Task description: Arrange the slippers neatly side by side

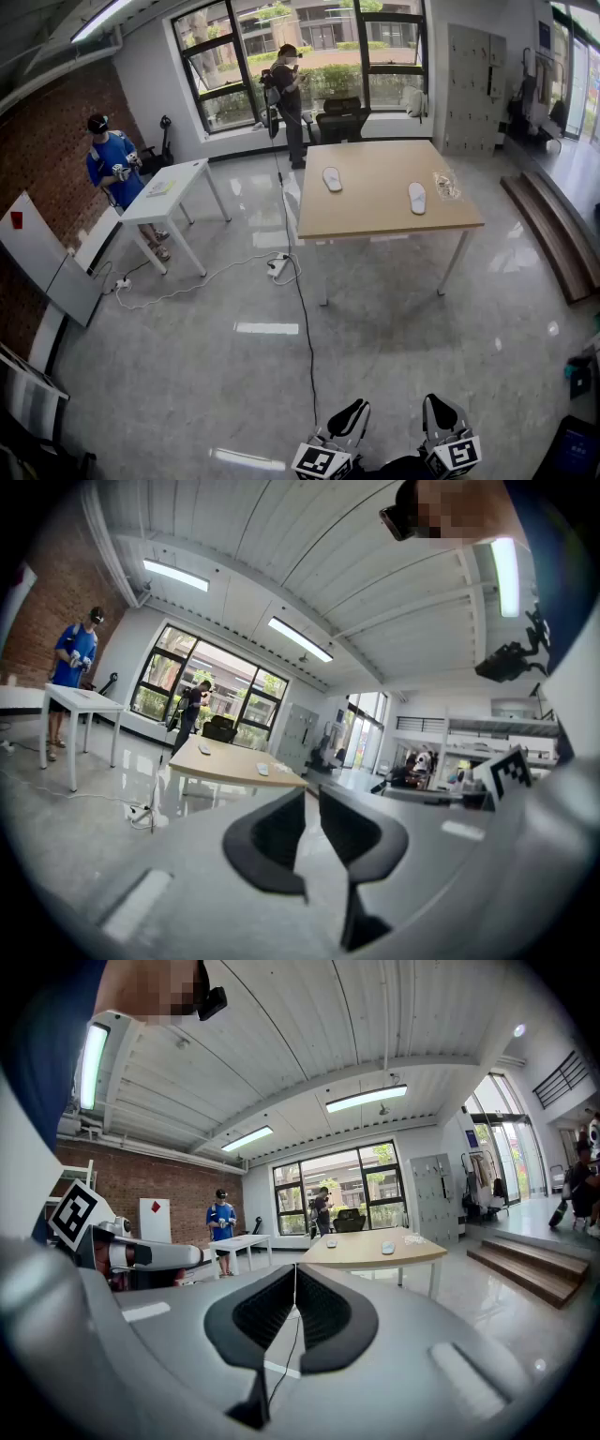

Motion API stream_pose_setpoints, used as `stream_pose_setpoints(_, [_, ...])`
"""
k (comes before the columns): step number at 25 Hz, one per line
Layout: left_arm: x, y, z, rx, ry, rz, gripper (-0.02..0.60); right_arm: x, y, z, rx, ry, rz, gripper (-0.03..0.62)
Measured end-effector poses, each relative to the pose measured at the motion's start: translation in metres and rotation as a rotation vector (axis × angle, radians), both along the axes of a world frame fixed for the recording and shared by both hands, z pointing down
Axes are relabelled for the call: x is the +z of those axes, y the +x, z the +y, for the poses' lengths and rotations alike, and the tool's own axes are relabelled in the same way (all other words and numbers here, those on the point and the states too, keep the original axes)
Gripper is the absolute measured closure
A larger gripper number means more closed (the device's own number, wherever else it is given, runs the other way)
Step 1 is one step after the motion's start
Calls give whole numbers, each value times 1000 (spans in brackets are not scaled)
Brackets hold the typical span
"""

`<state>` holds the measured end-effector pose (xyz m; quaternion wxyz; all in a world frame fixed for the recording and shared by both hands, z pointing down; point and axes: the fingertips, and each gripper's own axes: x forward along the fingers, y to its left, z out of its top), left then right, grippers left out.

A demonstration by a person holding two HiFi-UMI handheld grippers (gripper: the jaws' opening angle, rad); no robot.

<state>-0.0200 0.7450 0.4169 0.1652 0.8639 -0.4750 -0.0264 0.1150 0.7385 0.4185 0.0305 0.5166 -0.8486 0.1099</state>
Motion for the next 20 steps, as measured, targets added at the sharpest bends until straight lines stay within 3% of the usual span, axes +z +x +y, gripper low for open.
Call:
stream_pose_setpoints(10, [6, 13, -59, -39, -32, -15, 534, 19, 5, -64, -40, -25, -39, 582])
stream_pose_setpoints(20, [-15, 55, -139, -135, 11, -54, 528, 16, 54, -158, -83, 33, -89, 582])
